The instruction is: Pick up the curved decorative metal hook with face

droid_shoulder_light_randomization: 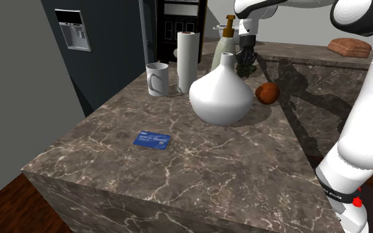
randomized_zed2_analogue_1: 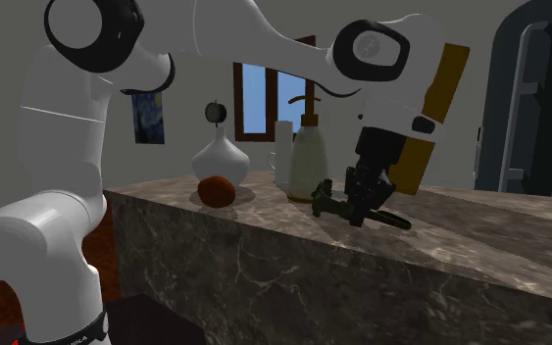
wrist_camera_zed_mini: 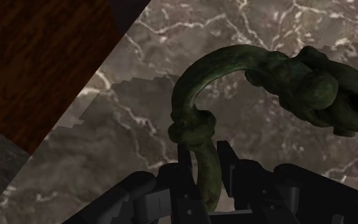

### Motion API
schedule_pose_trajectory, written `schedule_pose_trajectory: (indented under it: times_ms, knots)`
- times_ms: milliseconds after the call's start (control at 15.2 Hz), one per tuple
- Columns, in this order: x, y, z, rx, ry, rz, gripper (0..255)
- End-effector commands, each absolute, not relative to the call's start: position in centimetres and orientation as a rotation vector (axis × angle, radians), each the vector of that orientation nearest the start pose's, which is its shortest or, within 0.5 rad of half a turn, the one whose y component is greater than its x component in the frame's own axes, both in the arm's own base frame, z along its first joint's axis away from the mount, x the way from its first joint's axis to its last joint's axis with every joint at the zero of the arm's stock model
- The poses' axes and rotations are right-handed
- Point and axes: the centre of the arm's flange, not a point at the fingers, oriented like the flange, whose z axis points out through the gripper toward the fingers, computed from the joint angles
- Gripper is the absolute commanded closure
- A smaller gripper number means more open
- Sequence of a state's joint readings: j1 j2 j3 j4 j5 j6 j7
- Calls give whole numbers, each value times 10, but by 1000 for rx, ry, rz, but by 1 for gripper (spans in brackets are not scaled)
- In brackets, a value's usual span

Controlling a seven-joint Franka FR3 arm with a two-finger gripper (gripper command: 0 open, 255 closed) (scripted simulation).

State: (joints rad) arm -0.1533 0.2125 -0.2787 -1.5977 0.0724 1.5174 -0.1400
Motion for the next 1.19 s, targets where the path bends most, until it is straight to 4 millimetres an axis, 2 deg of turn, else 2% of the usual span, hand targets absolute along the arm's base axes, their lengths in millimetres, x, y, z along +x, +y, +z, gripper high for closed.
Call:
schedule_pose_trajectory:
  times_ms: [0,132,1122]
  knots:
    - [546,-229,489,-2986,452,411,255]
    - [546,-228,489,-2986,452,411,255]
    - [546,-228,568,-2986,452,411,255]
